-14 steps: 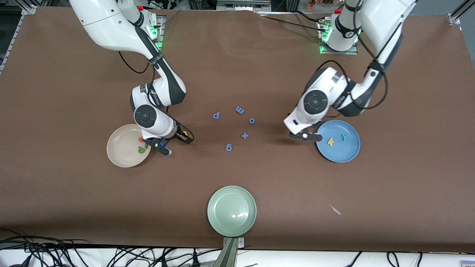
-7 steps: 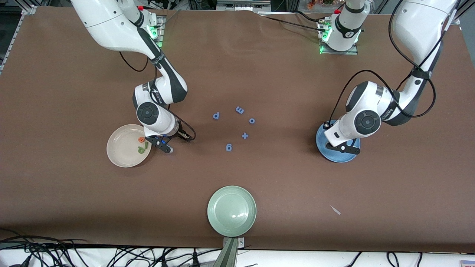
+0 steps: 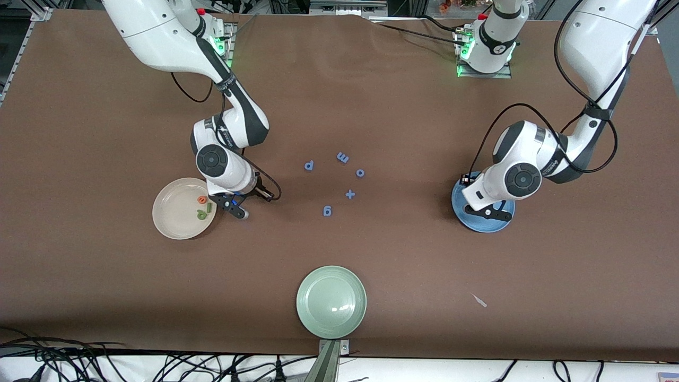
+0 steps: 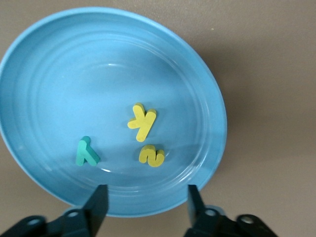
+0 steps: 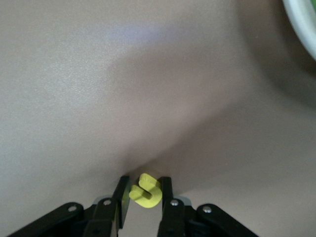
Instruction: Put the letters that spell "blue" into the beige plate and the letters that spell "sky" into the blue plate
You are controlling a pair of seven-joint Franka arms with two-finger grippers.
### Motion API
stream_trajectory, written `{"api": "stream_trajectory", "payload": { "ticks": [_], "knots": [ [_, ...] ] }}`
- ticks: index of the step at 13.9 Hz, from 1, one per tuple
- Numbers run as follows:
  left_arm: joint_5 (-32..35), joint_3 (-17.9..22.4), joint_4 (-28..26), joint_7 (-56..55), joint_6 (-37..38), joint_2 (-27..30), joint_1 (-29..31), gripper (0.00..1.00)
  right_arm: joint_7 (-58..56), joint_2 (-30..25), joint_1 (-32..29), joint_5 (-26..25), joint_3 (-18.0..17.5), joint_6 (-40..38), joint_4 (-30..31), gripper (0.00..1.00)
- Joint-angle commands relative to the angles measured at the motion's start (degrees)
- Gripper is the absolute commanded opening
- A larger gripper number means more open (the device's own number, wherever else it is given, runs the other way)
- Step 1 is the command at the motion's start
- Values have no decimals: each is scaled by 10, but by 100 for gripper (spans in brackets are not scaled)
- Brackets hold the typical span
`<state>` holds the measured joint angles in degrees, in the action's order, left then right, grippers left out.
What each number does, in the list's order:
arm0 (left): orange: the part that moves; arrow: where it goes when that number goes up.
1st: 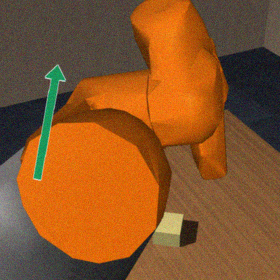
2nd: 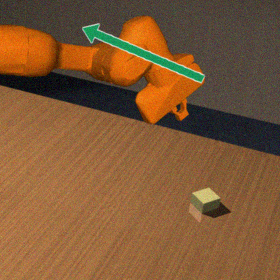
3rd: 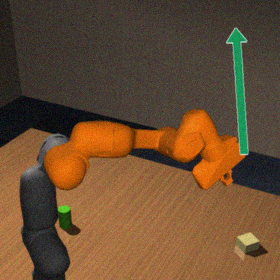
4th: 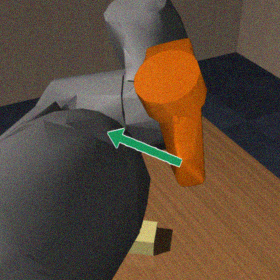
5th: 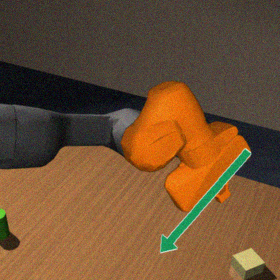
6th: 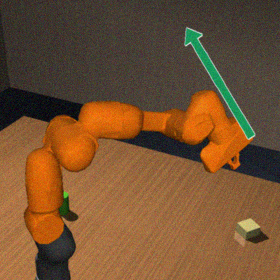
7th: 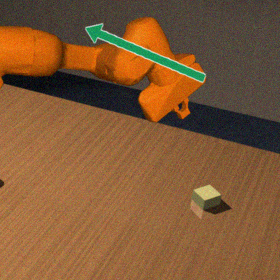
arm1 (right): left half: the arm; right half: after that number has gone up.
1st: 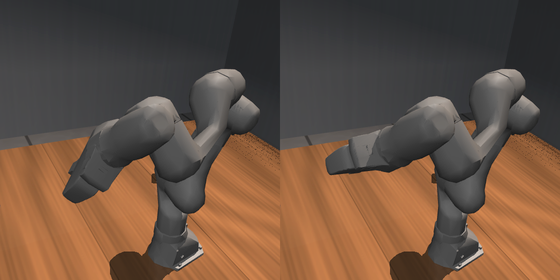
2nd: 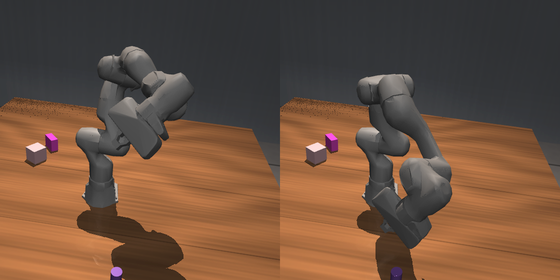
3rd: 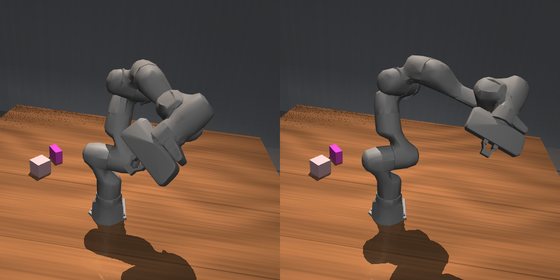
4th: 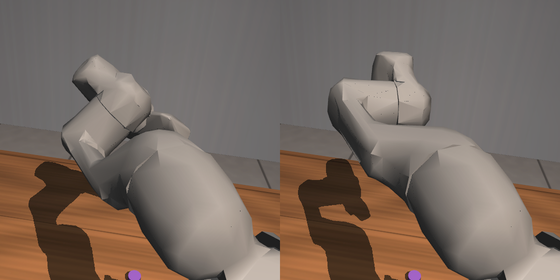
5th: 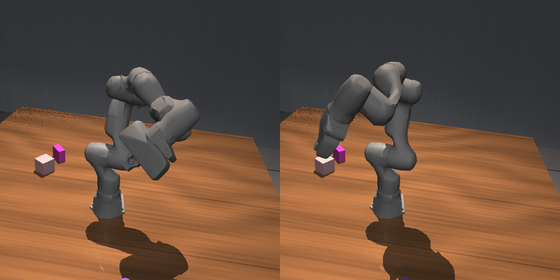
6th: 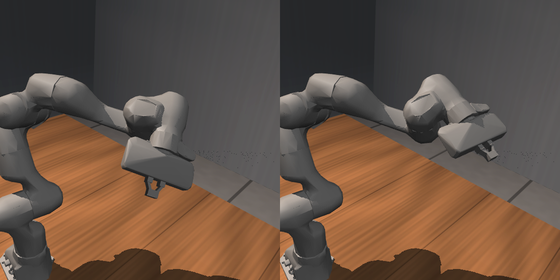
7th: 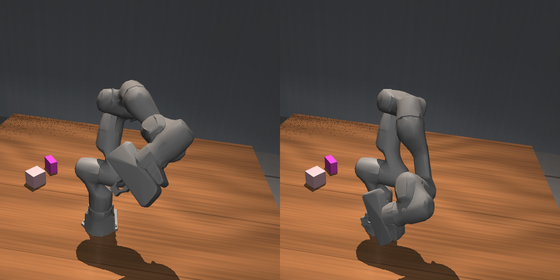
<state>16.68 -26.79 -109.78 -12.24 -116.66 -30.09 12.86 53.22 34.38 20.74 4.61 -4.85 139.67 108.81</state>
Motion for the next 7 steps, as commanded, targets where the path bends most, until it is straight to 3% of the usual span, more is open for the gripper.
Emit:
{"api": "stream_trajectory", "payload": {
  "ticks": [1, 7],
  "knots": [
    [12, -12, 33, 5, 52, 31, 5, 100, -47, -35, -9, -3, 9, -38, 2, 14],
    [7, -14, 138, 5, 107, 117, 3, 100, -338, -92, -34, -4, 112, -147, -5, 19]
  ]
}}
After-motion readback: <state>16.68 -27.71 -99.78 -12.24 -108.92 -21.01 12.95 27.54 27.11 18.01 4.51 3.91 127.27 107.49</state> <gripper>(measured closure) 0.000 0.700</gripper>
